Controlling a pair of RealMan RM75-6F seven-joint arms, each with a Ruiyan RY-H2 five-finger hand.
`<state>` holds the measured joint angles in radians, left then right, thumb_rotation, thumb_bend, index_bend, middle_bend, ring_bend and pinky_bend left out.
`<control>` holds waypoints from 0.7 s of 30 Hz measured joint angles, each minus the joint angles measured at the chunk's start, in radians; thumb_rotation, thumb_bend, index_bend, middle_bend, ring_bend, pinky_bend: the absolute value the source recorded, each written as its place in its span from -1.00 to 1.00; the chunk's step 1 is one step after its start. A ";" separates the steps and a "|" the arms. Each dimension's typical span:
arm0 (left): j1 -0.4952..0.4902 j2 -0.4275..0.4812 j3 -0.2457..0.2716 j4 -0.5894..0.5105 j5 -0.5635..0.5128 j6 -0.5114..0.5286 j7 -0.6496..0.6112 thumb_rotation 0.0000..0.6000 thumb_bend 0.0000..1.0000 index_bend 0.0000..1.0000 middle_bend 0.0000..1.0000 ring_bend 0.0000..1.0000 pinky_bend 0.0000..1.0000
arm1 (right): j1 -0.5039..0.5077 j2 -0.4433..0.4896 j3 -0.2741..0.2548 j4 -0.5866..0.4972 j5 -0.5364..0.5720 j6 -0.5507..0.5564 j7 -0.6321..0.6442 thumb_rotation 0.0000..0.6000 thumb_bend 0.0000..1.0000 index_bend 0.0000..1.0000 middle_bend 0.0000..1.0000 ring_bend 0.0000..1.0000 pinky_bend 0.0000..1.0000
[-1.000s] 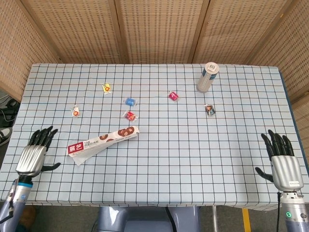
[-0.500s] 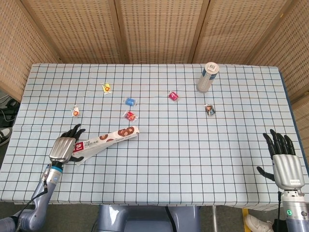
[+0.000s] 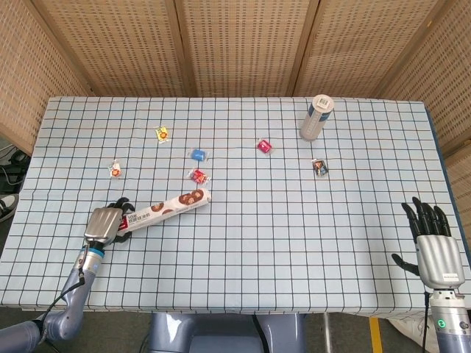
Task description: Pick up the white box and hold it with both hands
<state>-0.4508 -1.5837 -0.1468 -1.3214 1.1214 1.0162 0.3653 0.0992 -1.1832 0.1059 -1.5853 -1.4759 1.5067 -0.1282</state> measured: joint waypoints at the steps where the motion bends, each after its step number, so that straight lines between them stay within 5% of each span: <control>1: 0.000 -0.002 0.000 0.004 0.006 0.006 -0.006 1.00 -0.17 0.01 -0.26 -0.13 0.20 | 0.000 0.000 0.000 0.001 0.001 -0.001 0.002 1.00 -1.00 -1.00 -1.00 -1.00 -1.00; 12: 0.003 0.007 0.007 0.029 0.062 0.039 -0.103 1.00 -0.01 0.24 -0.06 0.00 0.30 | 0.002 -0.003 -0.004 -0.001 -0.002 -0.005 -0.008 1.00 -1.00 -1.00 -1.00 -1.00 -1.00; 21: -0.025 0.113 0.022 -0.059 0.273 0.085 -0.271 1.00 -0.01 0.28 -0.04 0.00 0.30 | 0.035 0.010 -0.001 -0.024 -0.018 -0.044 -0.044 1.00 -1.00 -1.00 -1.00 -1.00 -1.00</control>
<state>-0.4760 -1.4702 -0.1250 -1.3801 1.3940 1.1013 0.0940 0.1341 -1.1734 0.1046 -1.6089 -1.4940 1.4628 -0.1724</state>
